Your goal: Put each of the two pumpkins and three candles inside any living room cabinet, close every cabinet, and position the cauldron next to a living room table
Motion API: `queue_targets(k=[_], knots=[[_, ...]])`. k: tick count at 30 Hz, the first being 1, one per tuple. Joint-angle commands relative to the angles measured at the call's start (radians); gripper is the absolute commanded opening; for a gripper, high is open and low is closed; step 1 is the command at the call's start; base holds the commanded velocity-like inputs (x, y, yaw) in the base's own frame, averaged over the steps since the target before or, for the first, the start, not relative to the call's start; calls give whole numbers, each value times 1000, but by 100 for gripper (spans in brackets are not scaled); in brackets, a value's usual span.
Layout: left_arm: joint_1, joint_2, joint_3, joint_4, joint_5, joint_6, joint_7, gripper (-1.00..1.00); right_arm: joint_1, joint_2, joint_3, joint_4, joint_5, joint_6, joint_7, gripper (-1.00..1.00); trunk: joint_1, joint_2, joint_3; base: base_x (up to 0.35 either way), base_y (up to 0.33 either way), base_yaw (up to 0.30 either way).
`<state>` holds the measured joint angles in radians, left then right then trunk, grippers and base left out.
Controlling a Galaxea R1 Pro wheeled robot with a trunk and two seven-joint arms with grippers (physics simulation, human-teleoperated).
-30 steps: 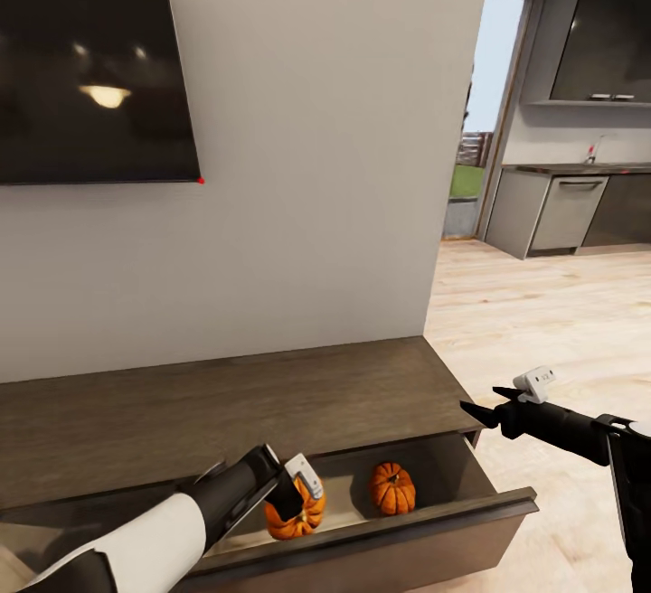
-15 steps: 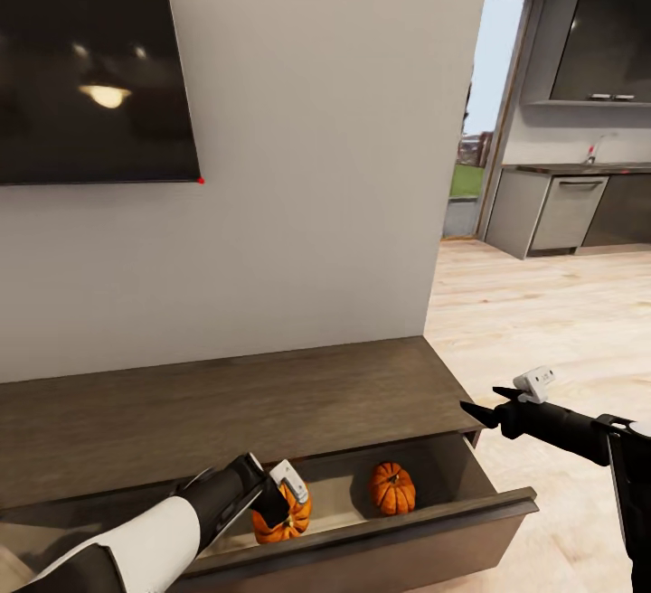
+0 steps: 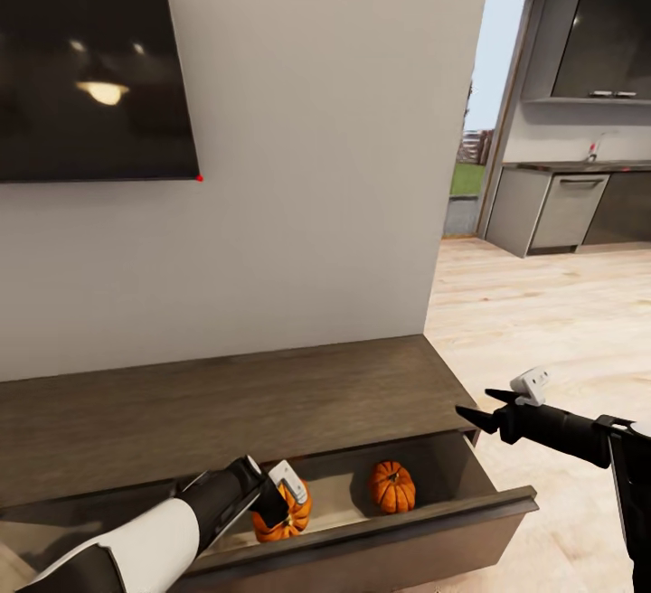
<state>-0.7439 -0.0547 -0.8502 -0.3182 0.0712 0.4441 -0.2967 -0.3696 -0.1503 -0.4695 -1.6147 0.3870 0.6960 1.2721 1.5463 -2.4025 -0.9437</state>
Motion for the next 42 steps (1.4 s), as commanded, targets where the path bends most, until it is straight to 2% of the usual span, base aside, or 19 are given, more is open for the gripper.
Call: queue_targets(k=[1, 2, 10, 12, 16, 20, 26, 31, 34, 38, 42], knots=[[-3, 1, -4, 2, -23, -15, 37, -100, 0, 0, 0, 0, 0, 0, 1, 100, 0, 0, -1, 0, 0, 0], [-3, 1, -4, 2, -23, -18, 37, 100, 0, 0, 0, 0, 0, 0, 2, 100, 0, 0, -1, 0, 0, 0], [-4, 1, -4, 0, -24, -24, 36, 100, 0, 0, 0, 0, 0, 0, 4, 100, 0, 0, -2, 0, 0, 0], [-7, 1, -1, -13, -14, -24, 27, 100, 0, 0, 0, 0, 0, -1, 3, 100, 0, 0, -2, 0, 0, 0], [-3, 4, 62, -95, 32, -11, 21, 100, 0, 0, 0, 0, 0, 0, 3, 100, 0, 0, -2, 0, 0, 0], [-2, 9, 78, -135, 42, -3, 20, 100, 0, 0, 0, 1, 0, -1, 4, 100, 0, 0, -2, 0, 0, 0], [11, 19, 86, -292, 44, 98, 21, 100, 0, 1, 0, 1, 0, -1, 1, 100, 0, 0, -2, 0, 0, 0], [65, 25, 176, -462, 36, 175, 23, 100, 0, 4, 2, 2, 2, -1, -5, 100, 0, 0, -2, 0, 0, 0], [109, 37, 222, -632, 34, 266, 25, 100, 0, 4, 2, 3, 7, -1, -9, 100, 0, 0, -2, 0, 0, 0], [86, 60, 199, -629, 13, 280, 14, 100, -9, -17, 20, -19, 30, -24, -32, 100, 0, 0, -2, -79, 0, 0], [63, 74, 190, -629, 13, 280, 14, 100, -9, -17, 20, -23, 52, -46, -53, 100, 0, 0, -2, -102, 0, 0]])
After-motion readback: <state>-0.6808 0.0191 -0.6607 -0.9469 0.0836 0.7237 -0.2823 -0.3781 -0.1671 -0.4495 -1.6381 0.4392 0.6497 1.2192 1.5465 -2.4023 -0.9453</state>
